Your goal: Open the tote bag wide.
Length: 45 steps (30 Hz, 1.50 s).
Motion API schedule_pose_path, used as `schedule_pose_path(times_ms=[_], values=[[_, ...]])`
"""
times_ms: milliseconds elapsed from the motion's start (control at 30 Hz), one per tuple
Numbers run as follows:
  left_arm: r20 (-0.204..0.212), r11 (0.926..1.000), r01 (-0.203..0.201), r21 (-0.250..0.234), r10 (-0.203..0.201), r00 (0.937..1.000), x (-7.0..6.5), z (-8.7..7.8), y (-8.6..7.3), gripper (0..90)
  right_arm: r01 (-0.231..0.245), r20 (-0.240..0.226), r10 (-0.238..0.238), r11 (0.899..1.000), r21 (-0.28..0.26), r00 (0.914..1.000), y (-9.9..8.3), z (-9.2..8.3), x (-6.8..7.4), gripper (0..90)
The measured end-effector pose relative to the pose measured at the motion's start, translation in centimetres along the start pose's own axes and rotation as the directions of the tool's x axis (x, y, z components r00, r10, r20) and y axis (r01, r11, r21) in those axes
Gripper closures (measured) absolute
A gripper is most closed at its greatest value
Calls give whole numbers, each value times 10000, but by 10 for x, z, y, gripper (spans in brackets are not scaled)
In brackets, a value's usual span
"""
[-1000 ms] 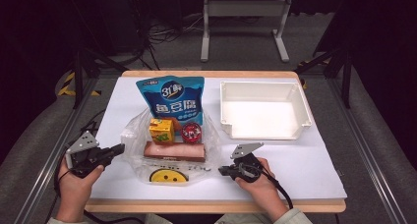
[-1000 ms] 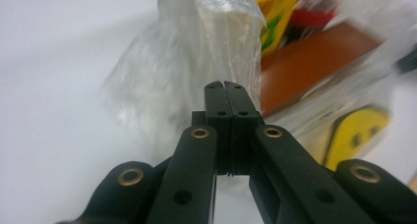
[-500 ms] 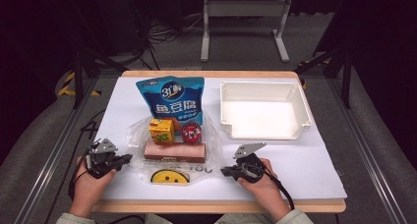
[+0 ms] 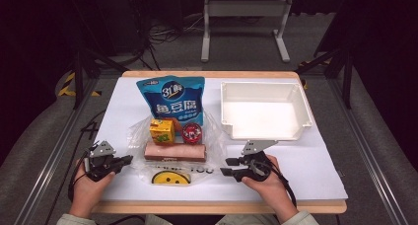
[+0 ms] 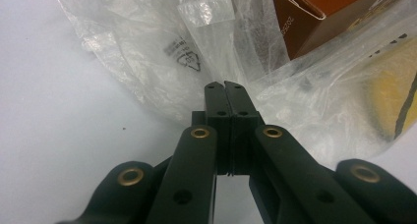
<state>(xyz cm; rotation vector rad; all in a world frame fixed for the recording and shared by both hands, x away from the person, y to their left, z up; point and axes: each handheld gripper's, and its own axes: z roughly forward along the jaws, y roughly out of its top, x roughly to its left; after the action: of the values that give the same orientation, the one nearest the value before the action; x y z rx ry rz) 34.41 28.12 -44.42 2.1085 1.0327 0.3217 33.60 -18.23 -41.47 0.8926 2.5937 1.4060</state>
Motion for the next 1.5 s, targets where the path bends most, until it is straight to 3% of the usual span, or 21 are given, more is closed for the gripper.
schedule_pose_path(times_ms=[100,233,467,600,700,900,1033,1233,1367,1433,1500], values=[[56,10000,56,-48,-55,10000,0,-1,0,900,252,-84,-256,9985,-481,9996,9,-11,5,394],[71,10000,66,-54,-66,10000,0,-2,0,900,512,35,-511,9928,-1080,9987,25,-25,10,332],[78,9999,17,-122,-16,10000,0,-3,0,900,948,611,-836,9729,-2110,9946,63,-38,9,318],[82,9999,40,-136,-39,10000,0,-3,0,900,1257,958,-1074,9694,-2110,9896,81,-28,10,329],[91,9999,20,-140,-19,10000,0,-3,-1,900,1169,1000,-982,9722,-2030,9901,90,-12,6,324],[131,9999,-4,-126,5,9999,-1,-3,-1,900,832,1264,-598,9784,-1893,9902,94,11,-4,282],[156,9999,-50,-116,52,9999,-1,-3,-1,900,698,1757,-441,9873,-1428,9835,91,30,-12,264],[191,9989,71,-463,-63,9998,-1,-6,0,856,884,2408,-779,9955,-329,9675,78,44,-18,742],[64,9942,52,-1075,-45,10000,-4,-19,7,717,827,2659,-812,9966,55,9606,72,46,-20,870],[0,9884,-170,-1512,172,9999,-9,-29,15,652,864,2701,-878,9961,171,9588,70,47,-20,880],[-374,9795,-509,-1949,444,9983,-16,-41,26,573,962,2706,-1008,9949,303,9574,67,50,-19,886]])
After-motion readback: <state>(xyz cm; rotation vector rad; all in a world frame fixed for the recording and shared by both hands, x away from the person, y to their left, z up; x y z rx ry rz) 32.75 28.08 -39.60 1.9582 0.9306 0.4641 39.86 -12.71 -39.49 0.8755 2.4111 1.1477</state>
